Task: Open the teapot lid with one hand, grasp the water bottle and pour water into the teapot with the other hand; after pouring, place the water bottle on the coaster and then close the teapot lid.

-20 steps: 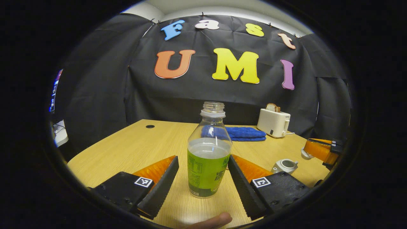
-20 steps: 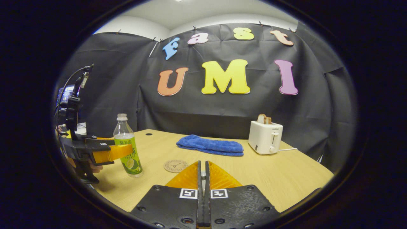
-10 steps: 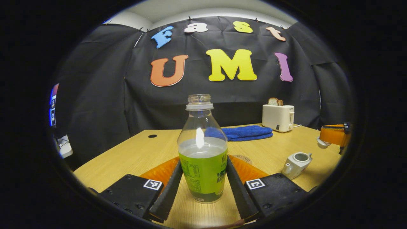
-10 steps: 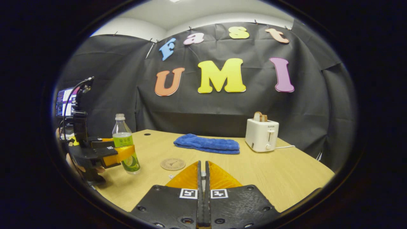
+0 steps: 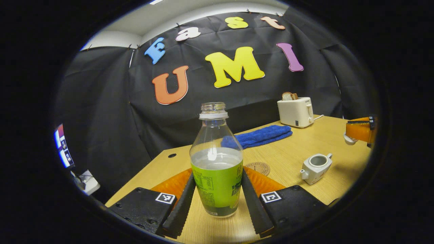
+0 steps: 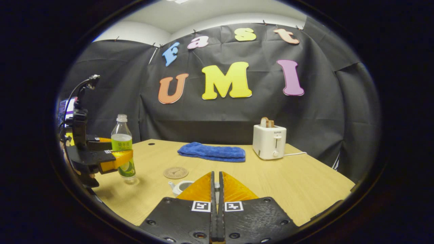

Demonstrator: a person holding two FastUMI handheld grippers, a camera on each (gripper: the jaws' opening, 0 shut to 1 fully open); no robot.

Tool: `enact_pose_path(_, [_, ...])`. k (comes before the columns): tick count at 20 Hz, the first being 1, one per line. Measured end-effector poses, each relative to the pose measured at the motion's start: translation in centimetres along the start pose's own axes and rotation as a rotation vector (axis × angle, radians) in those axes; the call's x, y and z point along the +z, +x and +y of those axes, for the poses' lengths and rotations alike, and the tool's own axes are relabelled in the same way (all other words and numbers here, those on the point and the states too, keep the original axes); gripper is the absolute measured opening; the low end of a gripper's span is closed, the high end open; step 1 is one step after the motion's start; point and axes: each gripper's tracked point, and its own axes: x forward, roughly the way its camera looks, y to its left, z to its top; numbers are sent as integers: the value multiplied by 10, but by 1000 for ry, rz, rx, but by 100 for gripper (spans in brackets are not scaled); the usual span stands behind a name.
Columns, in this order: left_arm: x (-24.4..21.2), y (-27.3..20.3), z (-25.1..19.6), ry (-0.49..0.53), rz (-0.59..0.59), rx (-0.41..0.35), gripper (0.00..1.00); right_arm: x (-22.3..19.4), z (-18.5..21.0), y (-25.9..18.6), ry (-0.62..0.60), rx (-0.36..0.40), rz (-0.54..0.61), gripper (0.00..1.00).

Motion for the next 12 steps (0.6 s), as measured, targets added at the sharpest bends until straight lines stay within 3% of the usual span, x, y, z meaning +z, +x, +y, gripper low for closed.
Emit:
enact_pose_path(5, [0,3,-16,280,58,11,76,-6,-11,-5,17,2,3,0])
enact_pose_path(8, [6,-1,-31,504,36,27,76,-10,-19,-6,44,7,18,0])
enact_pose_path(12, [3,6,-48,761,83,-17,76,-9,-40,-10,28,-25,-3,0])
